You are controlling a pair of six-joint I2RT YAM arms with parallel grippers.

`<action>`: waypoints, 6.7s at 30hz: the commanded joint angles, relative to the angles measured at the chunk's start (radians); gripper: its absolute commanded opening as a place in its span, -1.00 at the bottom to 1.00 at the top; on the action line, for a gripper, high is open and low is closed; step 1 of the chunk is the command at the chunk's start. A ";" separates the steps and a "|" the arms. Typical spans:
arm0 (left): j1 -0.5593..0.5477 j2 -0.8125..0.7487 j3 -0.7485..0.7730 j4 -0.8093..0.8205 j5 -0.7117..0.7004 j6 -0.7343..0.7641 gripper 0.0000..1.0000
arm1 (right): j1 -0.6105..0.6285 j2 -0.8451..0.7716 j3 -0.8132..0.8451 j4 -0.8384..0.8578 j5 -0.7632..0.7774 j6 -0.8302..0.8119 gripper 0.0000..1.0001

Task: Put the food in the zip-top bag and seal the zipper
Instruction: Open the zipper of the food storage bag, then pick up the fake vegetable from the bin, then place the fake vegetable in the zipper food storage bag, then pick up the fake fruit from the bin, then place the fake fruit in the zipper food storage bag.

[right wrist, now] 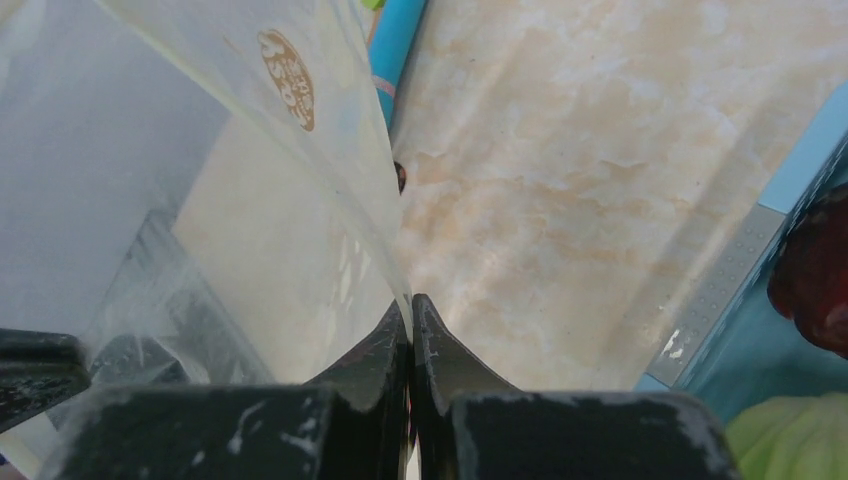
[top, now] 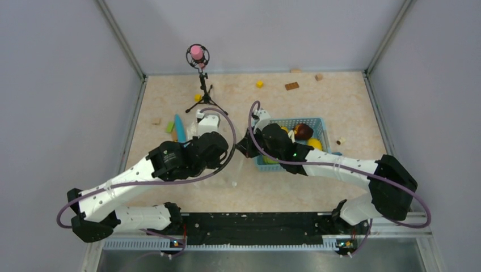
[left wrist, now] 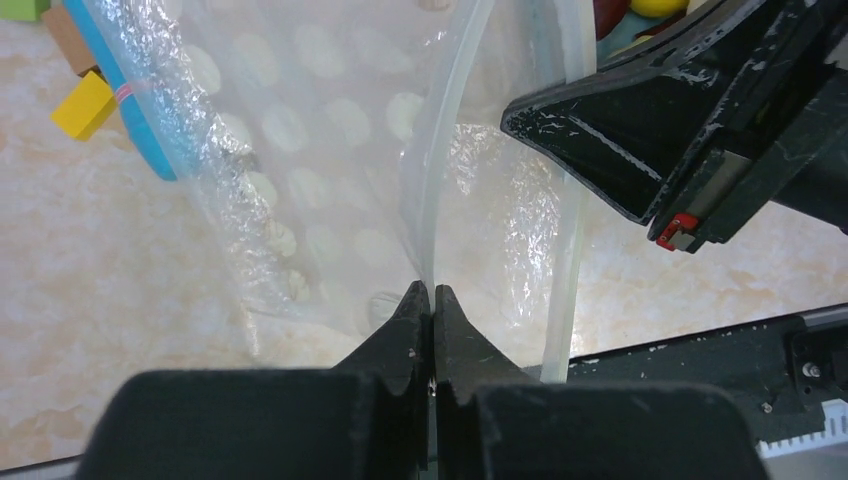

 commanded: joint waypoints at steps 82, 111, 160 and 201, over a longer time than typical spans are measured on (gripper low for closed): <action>0.240 0.007 -0.223 0.437 0.080 0.107 -1.00 | -0.107 -0.330 -0.117 -0.342 0.366 -0.023 -0.38; 0.240 -0.083 -0.282 0.529 0.297 0.126 -1.00 | -0.043 -0.099 -0.031 0.049 -0.048 -0.062 0.97; 0.363 0.081 -0.181 0.465 0.213 0.095 -1.00 | -0.298 0.336 0.272 -0.276 0.526 -0.367 0.28; 0.363 -0.035 -0.261 0.520 0.342 0.129 -1.00 | -0.034 0.011 0.054 0.160 0.049 -0.157 -0.80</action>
